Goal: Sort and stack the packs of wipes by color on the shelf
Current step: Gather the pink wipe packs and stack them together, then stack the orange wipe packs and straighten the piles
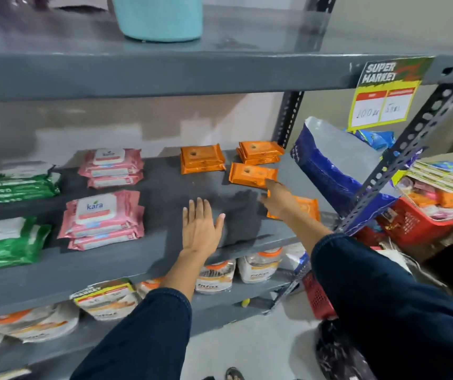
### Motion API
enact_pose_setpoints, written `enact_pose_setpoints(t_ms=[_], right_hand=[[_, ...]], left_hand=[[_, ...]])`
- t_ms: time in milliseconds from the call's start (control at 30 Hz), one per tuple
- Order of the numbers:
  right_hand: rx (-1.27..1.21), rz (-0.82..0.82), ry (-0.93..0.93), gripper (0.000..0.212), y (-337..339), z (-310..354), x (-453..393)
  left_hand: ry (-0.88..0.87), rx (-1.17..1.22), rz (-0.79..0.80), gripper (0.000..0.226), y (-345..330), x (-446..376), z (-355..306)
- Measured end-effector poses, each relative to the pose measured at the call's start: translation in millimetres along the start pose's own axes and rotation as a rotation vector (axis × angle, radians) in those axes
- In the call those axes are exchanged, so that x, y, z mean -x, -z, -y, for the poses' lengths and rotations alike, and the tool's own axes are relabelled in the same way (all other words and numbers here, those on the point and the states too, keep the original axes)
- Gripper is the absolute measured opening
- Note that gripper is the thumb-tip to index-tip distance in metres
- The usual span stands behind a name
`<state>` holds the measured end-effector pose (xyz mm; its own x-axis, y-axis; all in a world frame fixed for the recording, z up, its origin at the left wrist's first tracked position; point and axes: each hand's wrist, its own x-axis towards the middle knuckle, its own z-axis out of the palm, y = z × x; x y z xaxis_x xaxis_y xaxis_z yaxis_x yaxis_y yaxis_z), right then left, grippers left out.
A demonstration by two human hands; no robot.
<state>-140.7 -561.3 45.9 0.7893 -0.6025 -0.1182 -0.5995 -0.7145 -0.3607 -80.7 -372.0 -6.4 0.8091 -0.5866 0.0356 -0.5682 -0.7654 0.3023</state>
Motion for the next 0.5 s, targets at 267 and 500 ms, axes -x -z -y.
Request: enact_pose_setpoints(t_ms=[267, 500], right_hand=[[0.115, 0.091, 0.138, 0.082, -1.4, -22.5, -81.9], [0.171, 0.193, 0.153, 0.095, 5.9, -17.1, -107.7]], left_hand=[[0.111, -0.010, 0.010, 0.064, -20.5, -0.7, 3.4], [0.132, -0.017, 0.010, 0.063, -23.4, -2.5, 3.5]])
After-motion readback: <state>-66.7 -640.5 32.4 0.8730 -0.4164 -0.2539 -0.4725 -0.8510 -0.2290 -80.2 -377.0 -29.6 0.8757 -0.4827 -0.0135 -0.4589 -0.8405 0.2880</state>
